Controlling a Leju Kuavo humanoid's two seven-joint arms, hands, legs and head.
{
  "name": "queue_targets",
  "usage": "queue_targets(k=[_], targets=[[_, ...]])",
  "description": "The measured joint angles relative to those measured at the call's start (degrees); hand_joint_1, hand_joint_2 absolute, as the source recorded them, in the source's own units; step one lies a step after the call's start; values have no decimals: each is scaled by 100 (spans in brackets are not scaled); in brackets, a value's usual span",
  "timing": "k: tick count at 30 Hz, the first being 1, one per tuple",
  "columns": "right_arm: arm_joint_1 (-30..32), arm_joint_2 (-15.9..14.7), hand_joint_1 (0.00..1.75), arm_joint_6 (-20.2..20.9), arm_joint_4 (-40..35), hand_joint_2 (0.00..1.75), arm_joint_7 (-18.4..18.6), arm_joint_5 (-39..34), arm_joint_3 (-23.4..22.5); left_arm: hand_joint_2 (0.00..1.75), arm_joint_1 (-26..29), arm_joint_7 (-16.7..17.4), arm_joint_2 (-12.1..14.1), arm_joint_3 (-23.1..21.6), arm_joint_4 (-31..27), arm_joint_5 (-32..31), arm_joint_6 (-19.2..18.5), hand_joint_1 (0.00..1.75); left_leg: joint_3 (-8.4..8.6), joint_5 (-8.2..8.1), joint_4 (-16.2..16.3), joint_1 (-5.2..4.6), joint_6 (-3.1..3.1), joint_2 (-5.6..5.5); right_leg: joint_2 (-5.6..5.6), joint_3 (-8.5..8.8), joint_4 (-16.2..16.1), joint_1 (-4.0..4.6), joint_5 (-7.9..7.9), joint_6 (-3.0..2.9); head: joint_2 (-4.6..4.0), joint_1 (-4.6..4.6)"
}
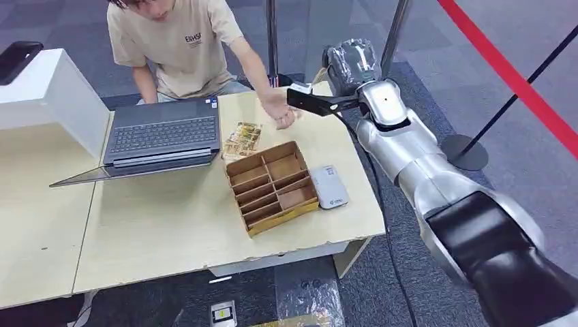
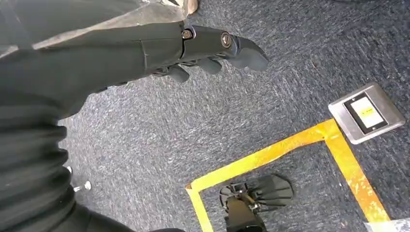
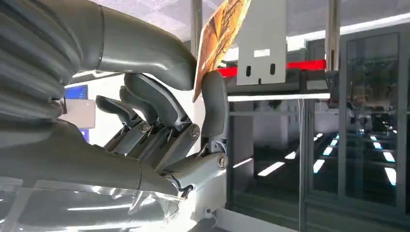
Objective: Pass the card to the sensor for recognition and then transmit it.
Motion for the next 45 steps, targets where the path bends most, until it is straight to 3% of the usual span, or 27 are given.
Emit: queue_targets(k=[12,13,14,15,20,26,30,34,38,45], targets=[[54,-22,175,-2,72,175,-48,4,-7,175,0,-2,0,-9,0,11,2,0,1,0,0,0,0,0,0,0,0,0,0,0,0,0],[70,-28,21,-4,72,175,-48,-26,-13,175,0,-2,0,-11,0,13,0,0,1,0,0,0,0,0,0,0,0,0,0,0,0,0],[86,-33,0,-2,72,175,-48,-79,-26,175,0,-2,0,-11,0,22,0,0,1,0,0,0,0,0,0,0,0,0,0,0,0,0],[101,-42,0,9,72,0,-48,-124,-44,175,1,-2,0,-9,0,30,0,0,1,0,0,0,0,0,0,0,0,0,0,0,0,0],[153,-59,0,238,74,0,-179,-635,-238,175,1,-11,0,-11,0,107,2,0,2,0,0,0,0,0,0,0,0,0,0,0,0,0],[283,-61,0,743,-28,0,-963,-2951,-1014,175,58,-107,15,-9,0,301,81,0,0,-1,0,0,0,-1,0,1,0,0,0,0,0,0],[577,-63,0,1326,-369,0,-1353,-4268,-1571,175,141,-190,66,-9,2,424,90,0,2,-2,0,1,-1,1,1,1,0,1,-1,0,0,0],[1219,-83,0,1731,-1142,0,-1299,-5382,-1962,175,224,-234,146,4,9,546,114,0,7,-2,0,2,-1,-2,-1,5,0,3,-5,0,0,-2],[2314,-146,0,1630,-2305,0,-957,-6315,-2125,175,347,-350,245,28,13,710,175,0,19,-12,-1,7,-1,-10,-4,22,-2,7,-16,-3,0,2],[4030,-223,0,1469,-4224,0,-818,-7005,-2343,175,570,-413,409,109,33,896,271,0,26,-29,-1,6,-2,-8,-2,24,-1,8,-33,-4,0,0]])
